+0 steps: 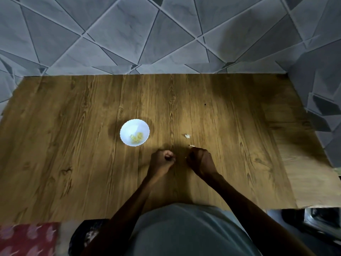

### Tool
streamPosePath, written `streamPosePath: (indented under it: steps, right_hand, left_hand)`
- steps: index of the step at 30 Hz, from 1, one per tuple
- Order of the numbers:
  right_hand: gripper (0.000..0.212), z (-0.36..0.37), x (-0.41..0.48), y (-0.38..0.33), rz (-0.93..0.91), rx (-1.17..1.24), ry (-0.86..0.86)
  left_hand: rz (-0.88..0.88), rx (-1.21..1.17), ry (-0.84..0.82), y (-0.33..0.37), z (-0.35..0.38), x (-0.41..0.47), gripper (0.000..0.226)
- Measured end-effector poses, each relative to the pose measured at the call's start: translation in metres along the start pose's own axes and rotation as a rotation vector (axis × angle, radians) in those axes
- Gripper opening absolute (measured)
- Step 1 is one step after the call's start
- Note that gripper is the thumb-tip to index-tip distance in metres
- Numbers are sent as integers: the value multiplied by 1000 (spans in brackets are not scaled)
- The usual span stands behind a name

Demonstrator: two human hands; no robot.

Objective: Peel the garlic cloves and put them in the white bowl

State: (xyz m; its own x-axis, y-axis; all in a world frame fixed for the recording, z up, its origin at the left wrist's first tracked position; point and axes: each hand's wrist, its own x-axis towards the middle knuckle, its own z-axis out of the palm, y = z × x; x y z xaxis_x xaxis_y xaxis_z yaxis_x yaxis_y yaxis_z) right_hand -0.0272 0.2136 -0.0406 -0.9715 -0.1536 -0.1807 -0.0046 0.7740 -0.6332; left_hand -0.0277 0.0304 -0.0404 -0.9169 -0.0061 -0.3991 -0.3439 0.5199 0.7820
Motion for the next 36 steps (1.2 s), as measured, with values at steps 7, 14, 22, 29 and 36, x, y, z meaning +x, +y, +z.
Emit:
streamPosePath:
  steps: [7, 14, 22, 29, 36]
  right_hand:
    - [16, 5, 2, 0, -93, -136, 26]
    - [3, -12, 5, 1, -83, 145, 38]
    - [8, -16, -3, -16, -12, 425, -26]
    - [9, -16, -7, -24, 80, 552, -27]
    - [10, -11, -9, -30, 53, 540, 40]
  left_hand:
    - [73, 144, 47, -2, 0, -2, 21]
    - [72, -16, -55, 5, -6, -3, 14]
    - [-31, -370, -144, 10, -5, -3, 13]
    - [-51, -379, -129, 9, -10, -7, 12]
    - [-56, -321, -92, 6, -9, -5, 12]
